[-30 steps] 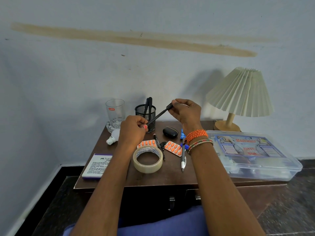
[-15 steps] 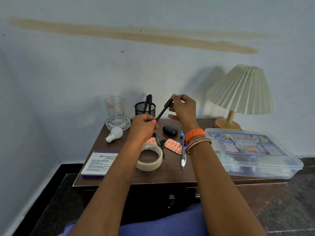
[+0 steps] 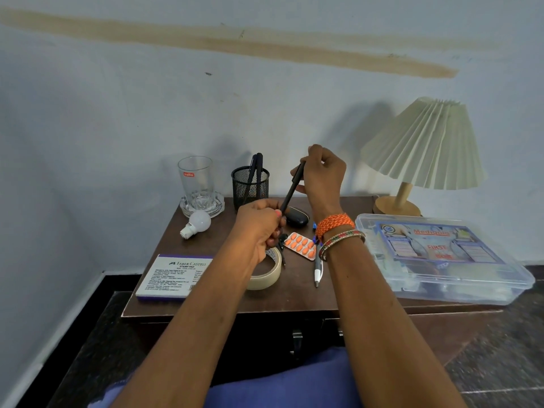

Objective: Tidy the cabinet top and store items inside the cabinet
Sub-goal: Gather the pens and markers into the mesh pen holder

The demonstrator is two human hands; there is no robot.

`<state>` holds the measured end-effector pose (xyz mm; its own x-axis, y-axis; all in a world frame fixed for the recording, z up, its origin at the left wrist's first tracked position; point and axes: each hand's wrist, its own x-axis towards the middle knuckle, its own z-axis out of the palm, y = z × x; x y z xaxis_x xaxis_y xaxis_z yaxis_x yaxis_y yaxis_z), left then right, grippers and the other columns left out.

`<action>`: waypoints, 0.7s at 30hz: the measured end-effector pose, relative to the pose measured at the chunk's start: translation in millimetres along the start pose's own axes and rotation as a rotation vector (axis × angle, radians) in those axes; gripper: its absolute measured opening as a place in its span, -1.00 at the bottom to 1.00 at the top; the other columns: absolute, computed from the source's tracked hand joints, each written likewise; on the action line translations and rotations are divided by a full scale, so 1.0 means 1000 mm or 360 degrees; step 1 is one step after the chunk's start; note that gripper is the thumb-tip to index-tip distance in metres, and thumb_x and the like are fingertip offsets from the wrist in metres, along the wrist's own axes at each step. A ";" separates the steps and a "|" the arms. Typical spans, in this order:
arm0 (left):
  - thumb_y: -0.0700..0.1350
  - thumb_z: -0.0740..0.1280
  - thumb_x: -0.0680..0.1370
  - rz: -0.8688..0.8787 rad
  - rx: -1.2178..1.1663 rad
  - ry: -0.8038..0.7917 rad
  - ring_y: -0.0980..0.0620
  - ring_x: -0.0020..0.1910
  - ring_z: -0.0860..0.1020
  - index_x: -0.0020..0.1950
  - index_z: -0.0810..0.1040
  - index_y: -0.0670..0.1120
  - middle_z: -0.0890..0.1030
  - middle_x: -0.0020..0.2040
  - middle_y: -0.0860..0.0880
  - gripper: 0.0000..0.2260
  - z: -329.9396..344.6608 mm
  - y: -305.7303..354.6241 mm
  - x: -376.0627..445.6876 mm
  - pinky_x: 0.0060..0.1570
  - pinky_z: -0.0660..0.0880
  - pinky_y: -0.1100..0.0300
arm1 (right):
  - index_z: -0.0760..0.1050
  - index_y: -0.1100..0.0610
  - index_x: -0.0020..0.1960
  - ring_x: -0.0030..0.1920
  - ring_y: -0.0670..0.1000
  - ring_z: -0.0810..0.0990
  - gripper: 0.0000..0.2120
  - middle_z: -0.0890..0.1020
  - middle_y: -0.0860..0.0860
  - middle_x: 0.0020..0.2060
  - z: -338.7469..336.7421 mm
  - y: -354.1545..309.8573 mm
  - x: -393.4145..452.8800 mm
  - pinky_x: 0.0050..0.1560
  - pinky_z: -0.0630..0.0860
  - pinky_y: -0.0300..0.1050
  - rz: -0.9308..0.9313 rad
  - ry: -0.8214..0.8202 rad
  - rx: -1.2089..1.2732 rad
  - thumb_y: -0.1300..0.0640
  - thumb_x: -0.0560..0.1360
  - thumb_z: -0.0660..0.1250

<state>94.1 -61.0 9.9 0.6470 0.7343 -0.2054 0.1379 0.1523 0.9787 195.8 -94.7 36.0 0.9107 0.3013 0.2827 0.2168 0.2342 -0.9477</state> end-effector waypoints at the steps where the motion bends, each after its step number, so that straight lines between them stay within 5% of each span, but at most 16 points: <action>1: -0.35 0.11 0.57 -0.0013 -0.0013 0.0010 0.13 -0.56 0.26 -0.18 0.51 -0.09 0.43 -0.41 -0.04 -0.72 0.001 0.000 0.000 -0.67 0.15 0.37 | 0.46 0.35 -0.23 -0.50 -0.08 0.58 -0.73 0.53 0.39 -0.32 0.000 0.002 0.000 -0.26 0.56 0.03 -0.0009 -0.0013 -0.0010 0.18 0.53 0.15; 4: -0.36 0.10 0.57 -0.0072 -0.0025 0.0028 0.12 -0.55 0.26 -0.20 0.49 -0.08 0.42 -0.42 -0.04 -0.72 0.004 -0.003 0.000 -0.67 0.15 0.38 | 0.37 0.34 -0.27 -0.52 -0.07 0.56 -0.73 0.53 0.37 -0.40 0.001 0.006 -0.001 -0.19 0.57 0.13 -0.0019 -0.0008 -0.0092 0.15 0.47 0.16; 8: -0.40 0.01 0.52 -0.0256 -0.0183 -0.0022 0.13 -0.65 0.25 -0.21 0.44 -0.09 0.38 -0.48 -0.02 -0.69 0.015 -0.008 -0.006 -0.64 0.15 0.44 | 0.21 0.09 -0.43 -0.50 0.05 0.51 -0.73 0.55 0.19 -0.54 0.009 0.008 -0.009 -0.21 0.55 0.19 -0.0021 -0.0015 -0.0201 0.08 0.39 0.20; 11: -0.38 -0.01 0.53 -0.0337 -0.0324 -0.0123 0.16 -0.73 0.21 -0.28 0.36 -0.07 0.31 -0.67 0.05 -0.69 0.026 -0.007 -0.012 -0.57 0.21 0.48 | 0.26 0.09 -0.41 -0.36 0.24 0.58 -0.75 0.60 0.22 -0.44 0.014 0.011 -0.014 -0.19 0.60 0.25 0.0017 -0.0095 -0.0361 -0.06 0.30 0.18; 13: -0.36 0.00 0.56 -0.0322 -0.0384 -0.0137 0.17 -0.73 0.21 -0.29 0.34 -0.07 0.31 -0.69 0.07 -0.69 0.028 -0.007 -0.012 -0.56 0.21 0.49 | 0.29 0.07 -0.39 -0.41 0.17 0.59 -0.77 0.61 0.13 -0.48 0.014 0.012 -0.013 -0.19 0.60 0.25 0.0049 -0.0127 -0.0383 -0.04 0.33 0.21; 17: -0.36 0.06 0.58 -0.0167 -0.0255 -0.0001 0.15 -0.59 0.27 -0.12 0.48 -0.12 0.42 -0.44 -0.02 -0.74 0.014 -0.009 -0.006 -0.62 0.17 0.39 | 0.35 0.06 -0.35 -0.26 0.13 0.65 -0.83 0.64 0.01 -0.49 0.004 0.014 -0.005 -0.06 0.60 0.15 0.0058 -0.0144 -0.0478 0.01 0.33 0.25; 21: -0.31 0.17 0.58 0.0189 0.0146 0.0289 0.13 -0.41 0.40 0.12 0.57 -0.15 0.58 -0.19 -0.11 -0.77 -0.002 -0.012 0.007 -0.43 0.29 0.30 | 0.43 -0.02 -0.26 -0.19 0.14 0.66 -0.91 0.68 0.09 -0.26 0.003 0.014 -0.002 -0.05 0.61 0.14 0.0045 -0.0284 -0.0569 0.10 0.32 0.35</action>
<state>95.3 -56.5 -3.0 0.5186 0.8516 -0.0767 0.1415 0.0030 0.9899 196.4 -89.4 23.2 0.8495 0.4663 0.2470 0.3296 -0.1035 -0.9384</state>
